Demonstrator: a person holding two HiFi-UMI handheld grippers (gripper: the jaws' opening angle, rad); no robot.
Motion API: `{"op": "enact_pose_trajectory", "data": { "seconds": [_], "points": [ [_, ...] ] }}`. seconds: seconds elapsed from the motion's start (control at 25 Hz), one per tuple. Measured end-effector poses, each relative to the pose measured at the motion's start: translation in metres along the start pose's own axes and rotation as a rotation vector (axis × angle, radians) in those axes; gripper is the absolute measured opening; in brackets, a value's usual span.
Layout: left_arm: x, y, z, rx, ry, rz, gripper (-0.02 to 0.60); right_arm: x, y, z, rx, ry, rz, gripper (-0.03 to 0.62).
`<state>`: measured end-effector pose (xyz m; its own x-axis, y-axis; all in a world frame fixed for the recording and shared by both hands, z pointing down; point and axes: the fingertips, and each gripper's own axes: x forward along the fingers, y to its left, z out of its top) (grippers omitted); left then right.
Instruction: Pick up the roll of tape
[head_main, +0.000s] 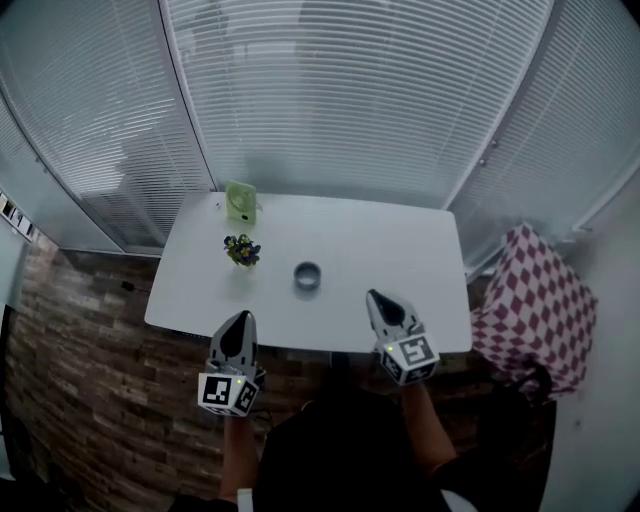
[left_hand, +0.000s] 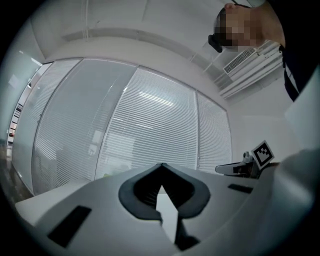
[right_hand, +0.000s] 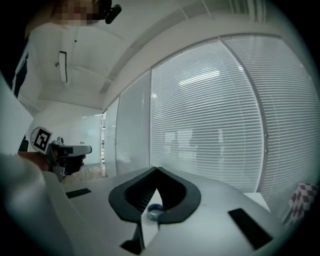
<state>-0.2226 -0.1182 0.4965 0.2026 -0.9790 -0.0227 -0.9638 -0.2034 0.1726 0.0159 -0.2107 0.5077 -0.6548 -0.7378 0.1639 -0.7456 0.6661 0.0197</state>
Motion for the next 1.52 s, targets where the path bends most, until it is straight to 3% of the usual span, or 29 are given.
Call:
{"op": "enact_pose_trajectory", "data": {
  "seconds": [0.2, 0.64, 0.76, 0.8, 0.84, 0.92, 1.12, 1.36, 1.52],
  "points": [
    [0.031, -0.001, -0.015, 0.017, 0.031, -0.010, 0.006, 0.018, -0.018, -0.003, 0.013, 0.022, -0.006, 0.008],
    [0.073, 0.008, -0.053, 0.203, 0.147, -0.020, 0.006, 0.040, -0.030, -0.016, 0.154, 0.044, 0.016, 0.008],
    [0.085, 0.012, -0.069, 0.217, 0.152, -0.042, 0.011, 0.047, -0.030, -0.018, 0.152, 0.046, 0.022, 0.008],
    [0.088, 0.013, -0.076, 0.217, 0.169, -0.053, 0.068, 0.049, -0.031, -0.017, 0.145, 0.047, 0.021, 0.008],
    [0.092, 0.013, -0.084, 0.227, 0.189, -0.069, 0.199, 0.050, -0.032, -0.016, 0.142, 0.048, 0.018, 0.008],
    [0.098, 0.012, -0.096, 0.254, 0.215, -0.090, 0.254, 0.051, -0.034, -0.016, 0.151, 0.053, 0.011, 0.008],
    [0.114, 0.011, -0.120, 0.274, 0.284, -0.084, 0.281, 0.055, -0.041, -0.025, 0.175, 0.078, 0.002, 0.008],
    [0.135, 0.002, -0.188, 0.287, 0.464, -0.204, 0.284, 0.057, -0.041, -0.027, 0.182, 0.089, 0.000, 0.008],
    [0.147, 0.002, -0.210, 0.317, 0.513, -0.232, 0.283, 0.056, -0.034, -0.032, 0.166, 0.101, 0.025, 0.008]
  ]
}}
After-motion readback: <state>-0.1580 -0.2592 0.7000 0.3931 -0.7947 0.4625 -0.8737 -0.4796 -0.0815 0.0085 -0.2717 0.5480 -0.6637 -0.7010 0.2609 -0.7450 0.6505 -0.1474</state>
